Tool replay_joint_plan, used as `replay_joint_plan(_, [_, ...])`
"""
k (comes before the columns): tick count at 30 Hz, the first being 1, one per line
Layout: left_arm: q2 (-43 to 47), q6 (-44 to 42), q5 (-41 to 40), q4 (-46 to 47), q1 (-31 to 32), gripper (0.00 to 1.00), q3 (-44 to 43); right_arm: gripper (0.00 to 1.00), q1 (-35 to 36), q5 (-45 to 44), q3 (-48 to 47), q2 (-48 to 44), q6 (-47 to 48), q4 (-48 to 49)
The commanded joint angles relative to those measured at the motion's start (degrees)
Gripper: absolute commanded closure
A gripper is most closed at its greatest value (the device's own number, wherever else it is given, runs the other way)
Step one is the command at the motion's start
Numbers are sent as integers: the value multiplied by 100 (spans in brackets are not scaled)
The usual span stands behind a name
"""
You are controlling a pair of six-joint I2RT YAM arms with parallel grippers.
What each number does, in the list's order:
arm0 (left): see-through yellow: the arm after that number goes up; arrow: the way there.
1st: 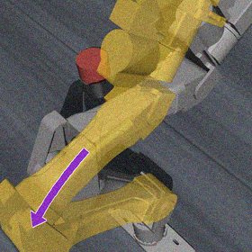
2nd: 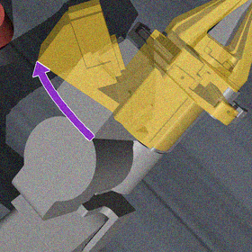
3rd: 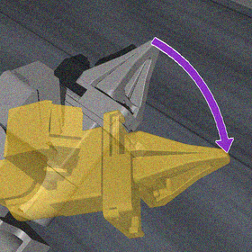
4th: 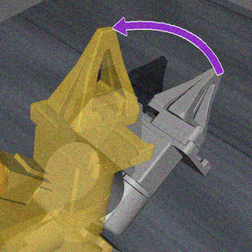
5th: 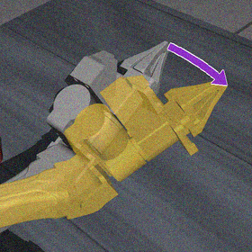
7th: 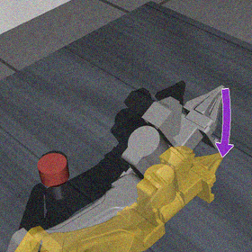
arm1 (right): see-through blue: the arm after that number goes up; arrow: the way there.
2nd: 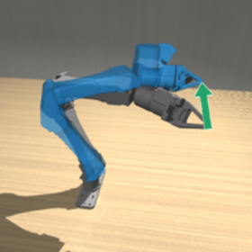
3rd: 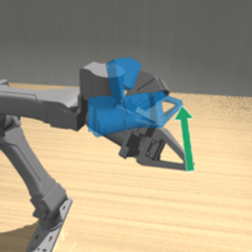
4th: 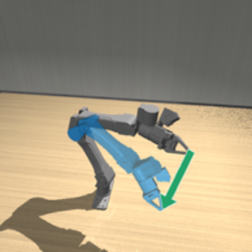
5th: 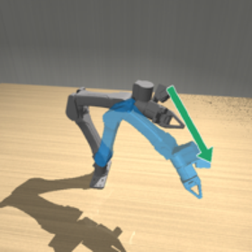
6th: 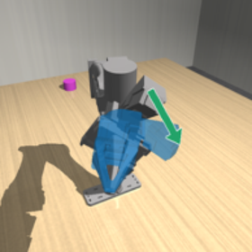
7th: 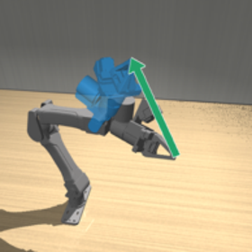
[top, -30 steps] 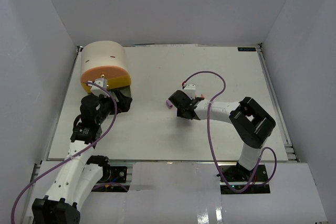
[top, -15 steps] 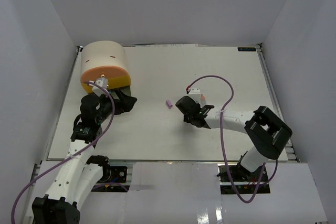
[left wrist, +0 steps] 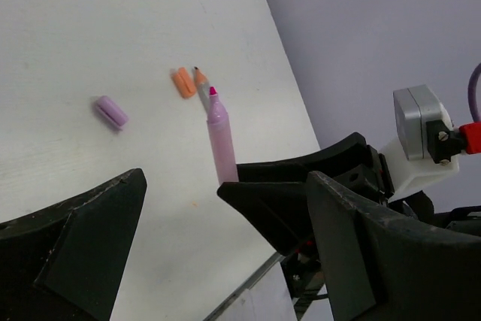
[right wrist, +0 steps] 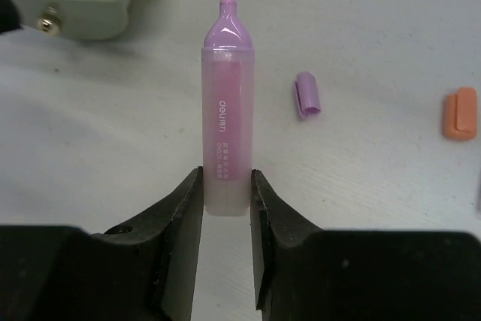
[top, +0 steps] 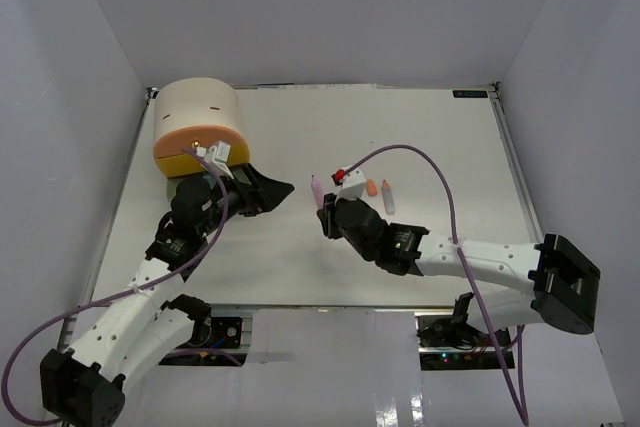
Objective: Sort the stationery into containers
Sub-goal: Pick up the pen from the center of the board, then pick up the pen cap from the center of the board.
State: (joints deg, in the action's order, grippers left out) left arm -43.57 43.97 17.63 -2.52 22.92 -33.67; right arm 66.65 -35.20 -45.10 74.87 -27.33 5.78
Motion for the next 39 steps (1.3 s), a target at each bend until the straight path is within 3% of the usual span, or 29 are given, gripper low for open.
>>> replay_joint_plan(1, [-204, 174, -724, 489, 555, 2, -359, 92, 155, -154, 19, -297, 342, 994])
replay_joint_plan(16, [-1302, 165, -2764, 1623, 2287, 13, -641, 92, 436, -303, 432, -939, 624, 1962])
replay_joint_plan(28, [-1672, 147, -2949, 1887, 2648, 26, -535, 92, 445, -461, 696, -1264, 606, 2181])
replay_joint_plan(35, [-1681, 86, -2818, 2098, 2692, 49, -439, 92, 454, -514, 784, -1335, 606, 2243])
replay_joint_plan(39, [-1725, 68, -2686, 2186, 2692, 54, -421, 92, 454, -523, 792, -1335, 615, 2296])
